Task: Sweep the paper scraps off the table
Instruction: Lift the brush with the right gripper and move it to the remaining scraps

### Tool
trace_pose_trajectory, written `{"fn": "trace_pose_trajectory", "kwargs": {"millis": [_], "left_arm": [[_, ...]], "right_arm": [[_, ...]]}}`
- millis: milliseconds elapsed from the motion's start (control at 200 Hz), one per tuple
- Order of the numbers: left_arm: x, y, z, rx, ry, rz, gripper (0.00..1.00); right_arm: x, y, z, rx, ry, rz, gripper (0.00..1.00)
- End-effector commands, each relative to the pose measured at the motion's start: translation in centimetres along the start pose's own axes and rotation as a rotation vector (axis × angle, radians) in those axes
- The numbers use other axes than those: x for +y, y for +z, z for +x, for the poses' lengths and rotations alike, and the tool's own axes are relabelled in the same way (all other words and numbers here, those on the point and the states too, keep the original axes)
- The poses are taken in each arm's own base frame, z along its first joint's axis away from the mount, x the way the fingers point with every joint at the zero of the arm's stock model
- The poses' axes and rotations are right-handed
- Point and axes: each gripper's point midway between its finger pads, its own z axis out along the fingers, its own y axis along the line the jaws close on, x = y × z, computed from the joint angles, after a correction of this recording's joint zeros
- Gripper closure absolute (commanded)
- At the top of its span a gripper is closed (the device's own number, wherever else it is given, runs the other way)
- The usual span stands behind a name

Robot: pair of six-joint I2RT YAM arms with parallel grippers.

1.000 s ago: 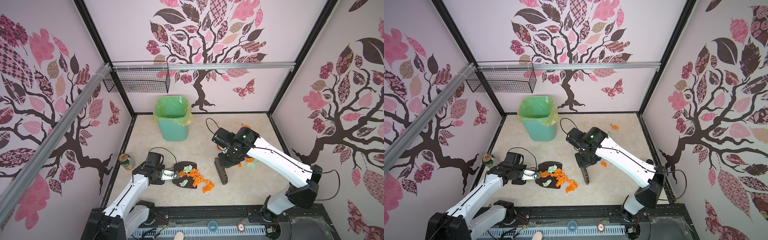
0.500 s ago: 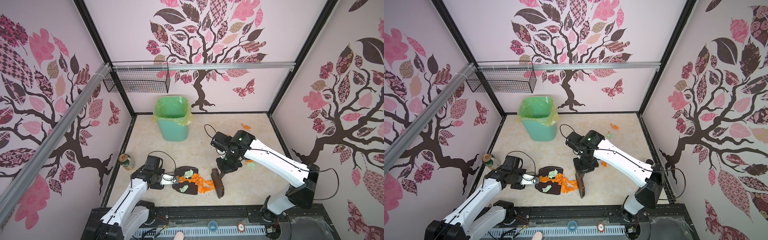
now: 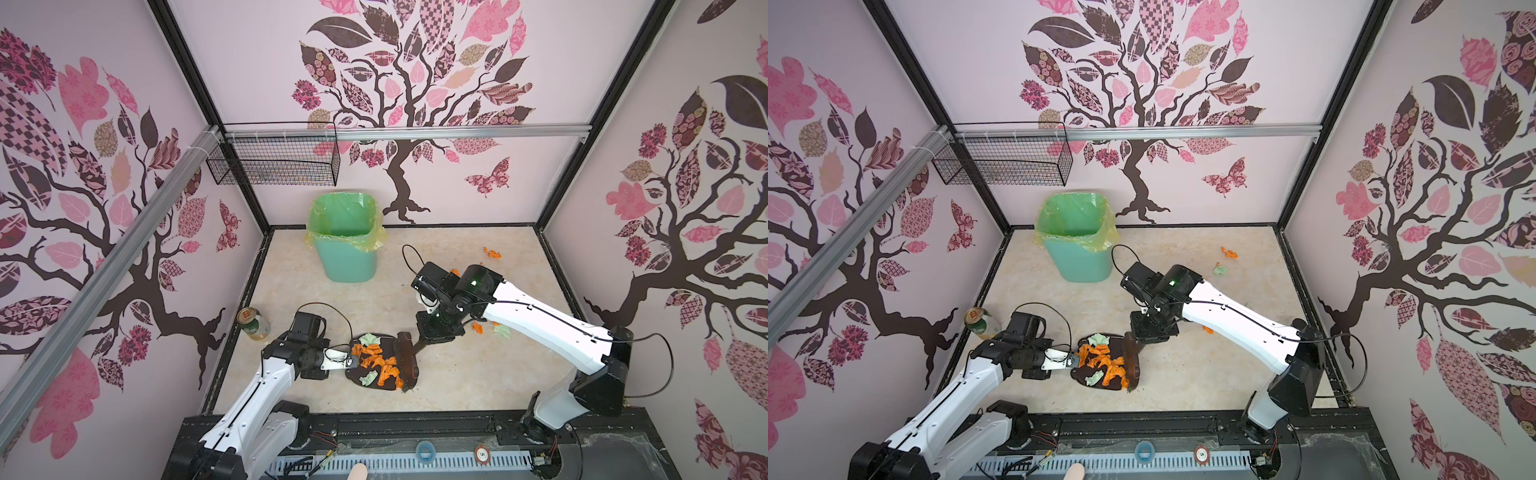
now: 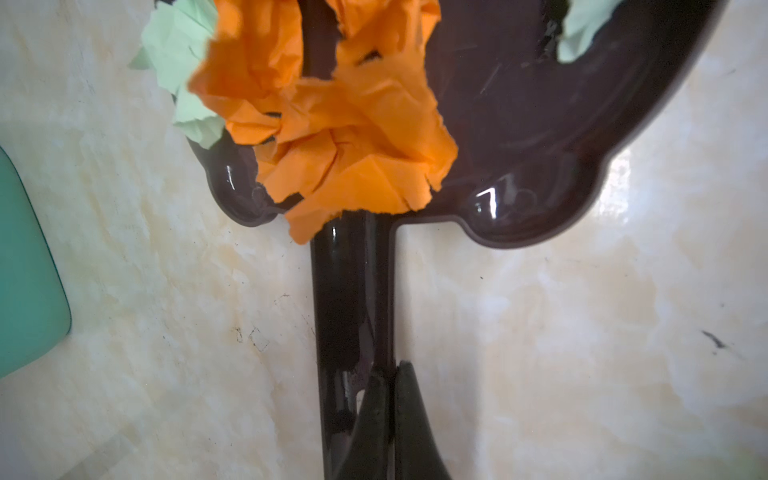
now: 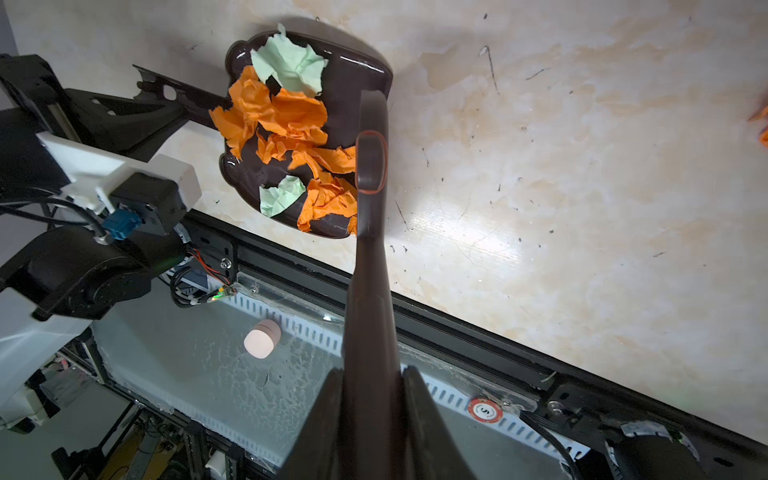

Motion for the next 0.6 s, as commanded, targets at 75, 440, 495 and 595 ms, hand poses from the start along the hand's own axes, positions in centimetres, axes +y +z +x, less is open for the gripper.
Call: {"fn": "trace_pose_trajectory", "kwargs": {"millis": [75,440,495,595], "left_arm": [[-0.8,0.4,-0.3,-0.017,-0.020,0.025,1.00],[2.9,-1.3,-2.1,-0.103,-0.160,-0.051,1.00],[3.4,-1.4,-2.1,-0.107,-0.174,-0.062,1.00],[4.4,-1.8,-2.2,-0.107,-0.191,-0.089,1.00]], "right_arm": [[1.3,-1.1,-1.5,-0.065,-0.005,-0.022,1.00],[-1.3,-8.7,-4.3,-0.333,0.005,0.027,1.00],[-1.6,-9.3,-4.3,-0.350,0.006,0.033,1.00],[-2.4,-9.8,-4.1,-0.374,0.003,0.055,1.00]]}}
